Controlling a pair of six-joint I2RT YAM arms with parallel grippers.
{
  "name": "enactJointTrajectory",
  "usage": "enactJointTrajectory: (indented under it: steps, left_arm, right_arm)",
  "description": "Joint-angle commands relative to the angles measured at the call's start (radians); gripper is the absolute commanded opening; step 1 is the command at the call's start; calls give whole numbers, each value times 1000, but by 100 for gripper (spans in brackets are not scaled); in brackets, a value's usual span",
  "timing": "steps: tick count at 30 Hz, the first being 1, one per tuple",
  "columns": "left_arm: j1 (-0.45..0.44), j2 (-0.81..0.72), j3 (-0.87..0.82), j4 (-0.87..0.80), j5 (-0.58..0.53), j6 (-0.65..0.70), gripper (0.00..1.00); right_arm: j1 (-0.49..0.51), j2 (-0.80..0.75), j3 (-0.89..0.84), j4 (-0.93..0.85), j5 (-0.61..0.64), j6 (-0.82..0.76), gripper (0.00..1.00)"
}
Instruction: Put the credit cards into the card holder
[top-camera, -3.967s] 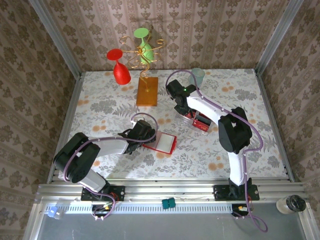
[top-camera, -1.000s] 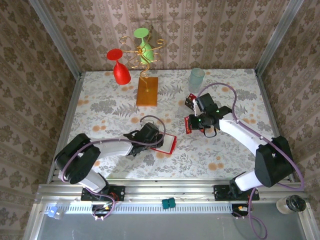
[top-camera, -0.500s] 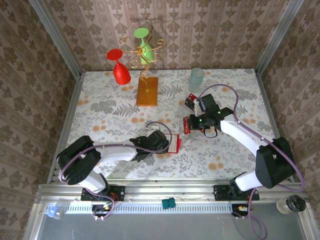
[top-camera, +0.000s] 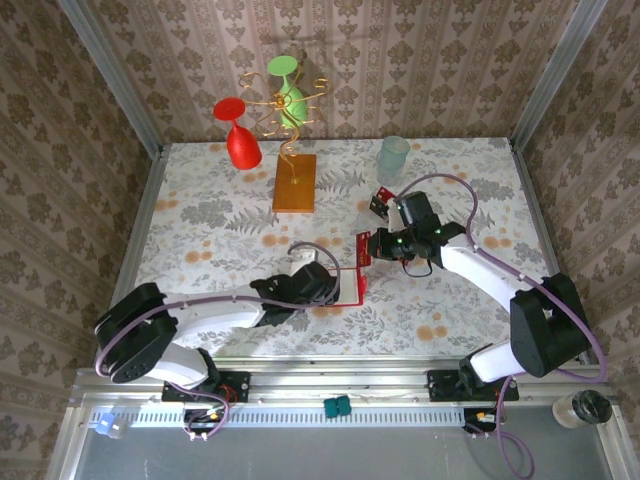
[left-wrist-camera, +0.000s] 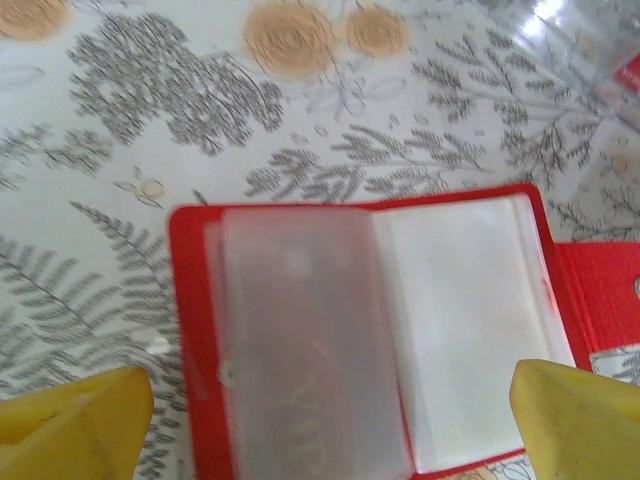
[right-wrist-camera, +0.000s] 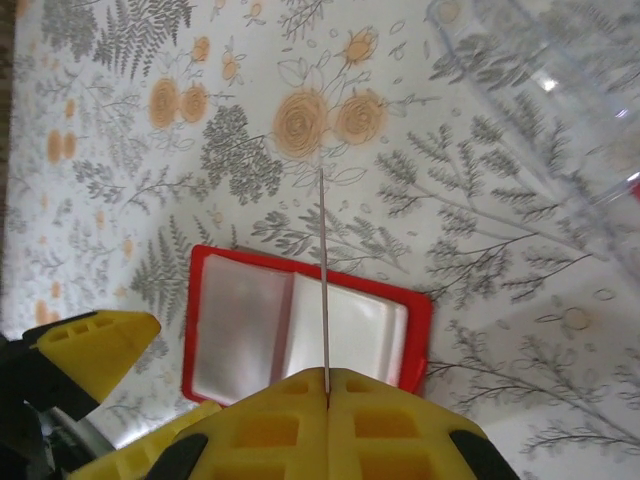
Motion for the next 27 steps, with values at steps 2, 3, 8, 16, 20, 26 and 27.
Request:
enactJointTrajectory:
  steps: [2, 3, 8, 16, 20, 26, 27]
  left_arm:
    - [81, -40, 10, -81, 13, 94, 94]
    - [100, -42, 13, -86, 26, 113, 94]
    - [168, -27, 28, -101, 74, 205, 95]
    - [172, 27, 28, -68, 102, 219, 95]
    - [161, 64, 28, -57, 95, 212, 95]
    - [153, 87, 16, -59, 75, 197, 96]
    - [151, 85, 9, -59, 71, 191, 96]
  right_arm:
    - [7, -40, -84, 193, -81, 146, 0]
    - [13, -40, -104, 224, -80, 167, 0]
    - [41, -40, -185, 317, -60, 222, 0]
    - [85, -9, -217, 367, -56, 233, 0]
    - [102, 21, -223, 395, -56, 239, 0]
    - [109, 63, -235, 426, -48, 244, 0]
    - [110, 67, -238, 430, -46, 245, 0]
